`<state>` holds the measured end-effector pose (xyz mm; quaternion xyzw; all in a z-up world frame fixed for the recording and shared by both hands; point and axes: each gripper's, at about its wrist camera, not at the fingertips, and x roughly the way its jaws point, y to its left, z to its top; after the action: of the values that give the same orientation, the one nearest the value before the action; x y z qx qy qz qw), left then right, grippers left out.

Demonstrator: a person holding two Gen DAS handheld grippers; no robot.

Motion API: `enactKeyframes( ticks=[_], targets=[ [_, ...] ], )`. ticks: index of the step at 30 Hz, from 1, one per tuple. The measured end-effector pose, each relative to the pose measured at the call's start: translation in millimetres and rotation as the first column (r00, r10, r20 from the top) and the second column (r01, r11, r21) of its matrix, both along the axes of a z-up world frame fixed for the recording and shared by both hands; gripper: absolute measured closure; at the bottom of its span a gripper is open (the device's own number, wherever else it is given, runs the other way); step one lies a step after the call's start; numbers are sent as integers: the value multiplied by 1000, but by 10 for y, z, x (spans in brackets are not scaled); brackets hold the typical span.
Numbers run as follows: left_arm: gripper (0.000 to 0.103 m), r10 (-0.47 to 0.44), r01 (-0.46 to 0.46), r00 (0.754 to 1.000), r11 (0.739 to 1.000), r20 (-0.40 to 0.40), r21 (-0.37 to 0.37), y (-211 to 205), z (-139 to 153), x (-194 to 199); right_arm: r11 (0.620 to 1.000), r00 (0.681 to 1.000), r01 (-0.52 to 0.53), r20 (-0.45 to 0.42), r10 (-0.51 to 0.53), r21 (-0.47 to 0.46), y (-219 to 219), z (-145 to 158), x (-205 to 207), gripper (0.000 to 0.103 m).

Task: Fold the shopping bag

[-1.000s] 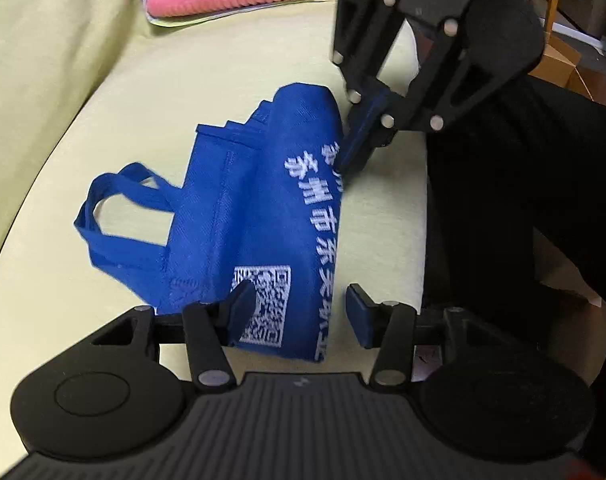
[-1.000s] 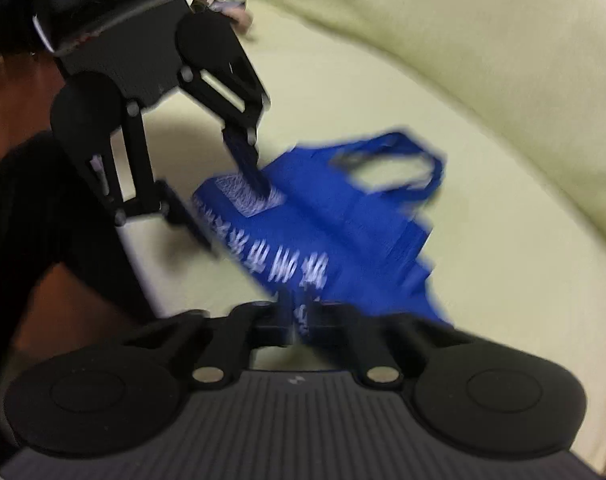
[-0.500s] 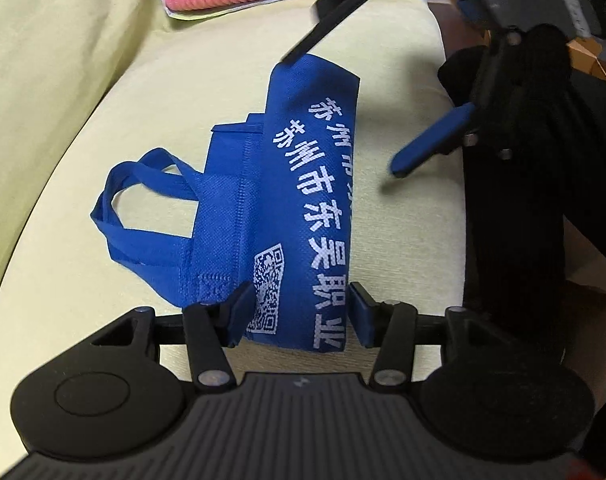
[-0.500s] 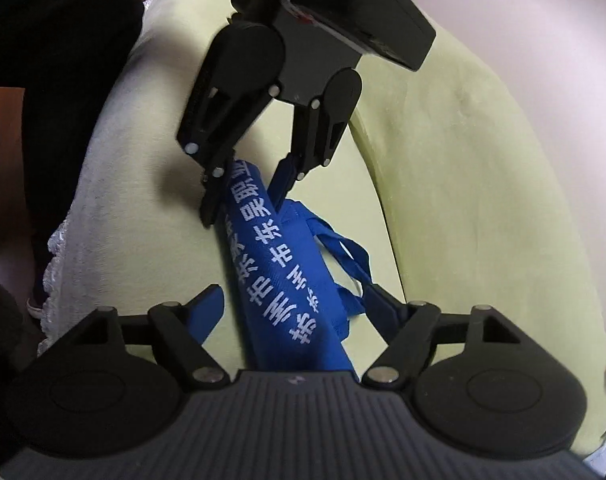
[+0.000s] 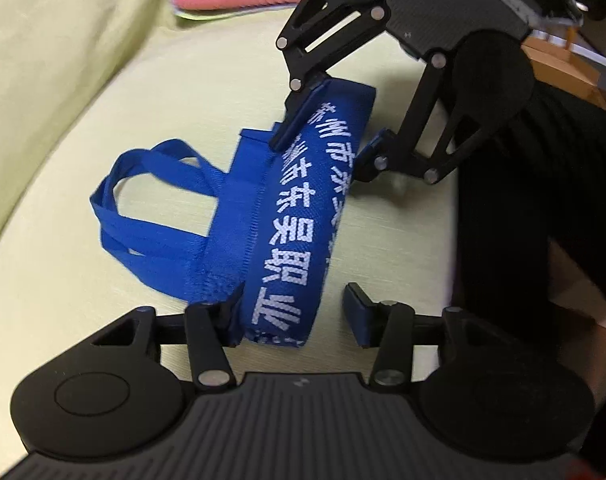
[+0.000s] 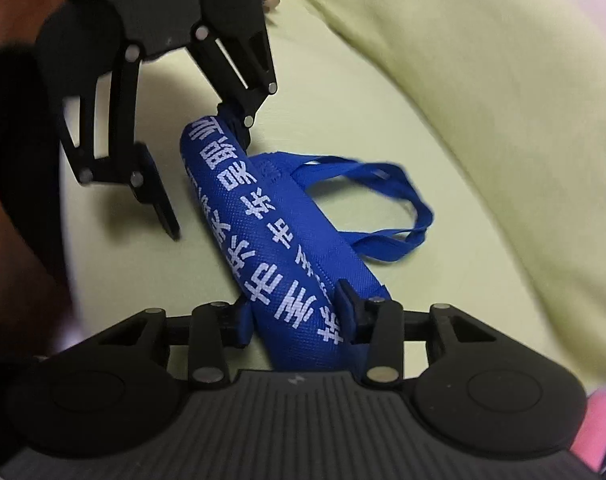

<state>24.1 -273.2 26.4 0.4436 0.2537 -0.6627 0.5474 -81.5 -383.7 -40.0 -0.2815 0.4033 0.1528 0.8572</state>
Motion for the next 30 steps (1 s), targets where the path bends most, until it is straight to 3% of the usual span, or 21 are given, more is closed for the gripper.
enactKeyframes(
  ticks=[3,8,12,17,21,25,30],
  targets=[
    [54,-8,8,1000,1000,-1,-8,60,-28,-58,999,995,-13,-99,17,33,66,69,-103,66],
    [54,60,-61,998,997,-16,-53,125,-9,-26,999,982,-8,-186,18,54,45,79,11,66],
    [53,104,-102,994,992,21,-78,283,108,16,993,968,27,-249,2,112,-55,110,161,66],
    [53,195,-192,981,956,-8,-221,462,432,31,974,943,93,-332,-19,207,-202,151,351,66],
    [53,234,-247,969,927,-78,-282,342,476,-3,933,910,171,-414,-27,315,-410,194,501,66],
    [50,272,-284,959,927,-83,-244,86,240,26,878,888,234,-460,-18,418,-640,132,577,67],
    [48,298,-314,949,921,-101,-231,-8,121,107,791,895,292,-445,-28,538,-884,20,522,70]
  ],
)
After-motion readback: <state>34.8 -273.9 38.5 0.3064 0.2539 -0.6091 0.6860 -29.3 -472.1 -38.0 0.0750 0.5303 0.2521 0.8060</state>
